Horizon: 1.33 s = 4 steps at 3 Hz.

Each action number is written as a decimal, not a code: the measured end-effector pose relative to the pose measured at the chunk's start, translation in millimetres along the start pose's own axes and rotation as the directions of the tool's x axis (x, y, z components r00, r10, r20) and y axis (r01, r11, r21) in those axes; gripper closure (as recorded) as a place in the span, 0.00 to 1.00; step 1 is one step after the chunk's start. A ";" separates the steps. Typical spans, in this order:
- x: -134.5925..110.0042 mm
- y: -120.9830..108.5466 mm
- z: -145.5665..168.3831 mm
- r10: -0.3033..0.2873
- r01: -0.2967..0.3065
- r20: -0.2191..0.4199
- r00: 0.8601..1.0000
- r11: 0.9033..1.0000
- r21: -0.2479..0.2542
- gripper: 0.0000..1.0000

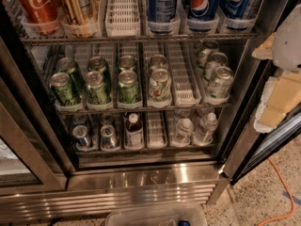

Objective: Pick 7up can from middle shelf of fridge

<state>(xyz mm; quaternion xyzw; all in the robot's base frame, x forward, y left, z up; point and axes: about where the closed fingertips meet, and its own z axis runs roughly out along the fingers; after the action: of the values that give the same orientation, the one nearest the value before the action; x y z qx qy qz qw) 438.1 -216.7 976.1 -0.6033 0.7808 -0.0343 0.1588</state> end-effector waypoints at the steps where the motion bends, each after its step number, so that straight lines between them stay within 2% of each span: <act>1: 0.0 0.0 0.0 0.000 0.000 0.000 1.000 1.000 0.000 0.00; 2: 0.7 -3.0 13.0 0.069 -0.070 0.048 0.996 0.997 0.029 0.00; 3: 11.1 12.3 51.5 0.249 -0.253 0.162 0.955 0.968 0.002 0.00; 4: 3.7 3.9 86.0 0.322 -0.331 0.245 0.915 0.944 -0.005 0.00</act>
Offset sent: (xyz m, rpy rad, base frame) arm 0.0252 -0.0037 -0.0460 0.2177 -0.1088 -0.2318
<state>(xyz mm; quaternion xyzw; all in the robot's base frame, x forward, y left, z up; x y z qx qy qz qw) 458.5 -207.3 892.9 -0.4613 0.8443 0.0523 0.2677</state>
